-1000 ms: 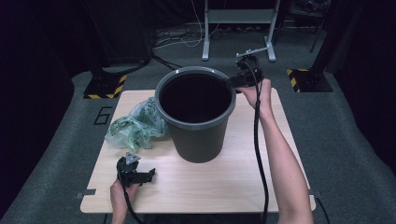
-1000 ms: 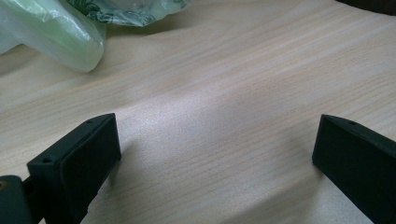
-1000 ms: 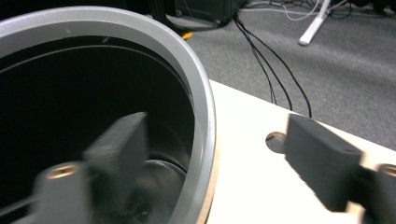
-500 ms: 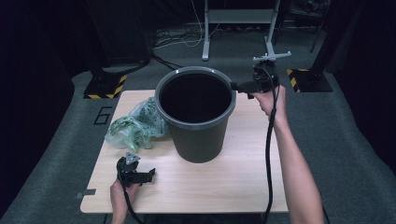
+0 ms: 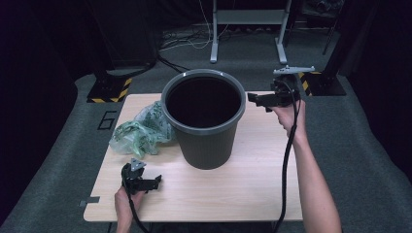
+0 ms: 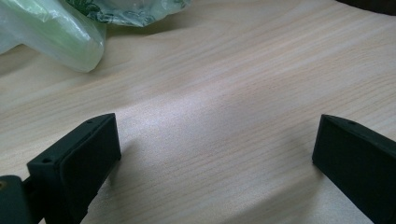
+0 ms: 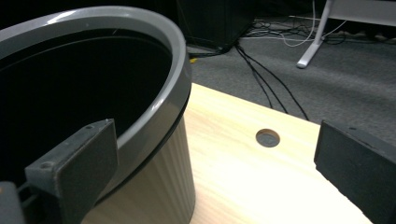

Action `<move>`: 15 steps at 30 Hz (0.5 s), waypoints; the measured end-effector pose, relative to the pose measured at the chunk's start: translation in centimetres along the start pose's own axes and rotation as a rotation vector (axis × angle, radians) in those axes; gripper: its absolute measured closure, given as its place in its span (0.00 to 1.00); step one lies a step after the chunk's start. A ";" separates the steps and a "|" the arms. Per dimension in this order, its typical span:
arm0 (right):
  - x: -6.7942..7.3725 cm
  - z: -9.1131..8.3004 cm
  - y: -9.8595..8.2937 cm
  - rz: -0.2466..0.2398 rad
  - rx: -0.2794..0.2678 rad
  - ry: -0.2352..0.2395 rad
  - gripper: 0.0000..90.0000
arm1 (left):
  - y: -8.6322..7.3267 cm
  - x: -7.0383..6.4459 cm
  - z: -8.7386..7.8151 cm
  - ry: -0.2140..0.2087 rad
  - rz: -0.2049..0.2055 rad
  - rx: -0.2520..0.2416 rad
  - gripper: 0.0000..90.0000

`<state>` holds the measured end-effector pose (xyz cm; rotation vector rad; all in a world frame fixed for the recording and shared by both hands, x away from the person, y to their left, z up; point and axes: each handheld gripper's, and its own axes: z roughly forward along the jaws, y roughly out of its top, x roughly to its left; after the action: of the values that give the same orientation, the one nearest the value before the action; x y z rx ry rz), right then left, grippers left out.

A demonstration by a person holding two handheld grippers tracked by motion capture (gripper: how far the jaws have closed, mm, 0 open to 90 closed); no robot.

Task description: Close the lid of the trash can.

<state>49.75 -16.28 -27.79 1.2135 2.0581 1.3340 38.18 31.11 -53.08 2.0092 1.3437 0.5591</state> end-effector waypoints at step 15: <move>0.6 -1.5 -3.9 -0.034 -0.028 -0.029 0.00 | 0.0 0.0 0.0 0.000 0.001 0.000 0.01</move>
<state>46.60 -17.22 -30.40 1.1738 2.0248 1.3177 38.18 31.11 -53.08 2.0100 1.3434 0.5591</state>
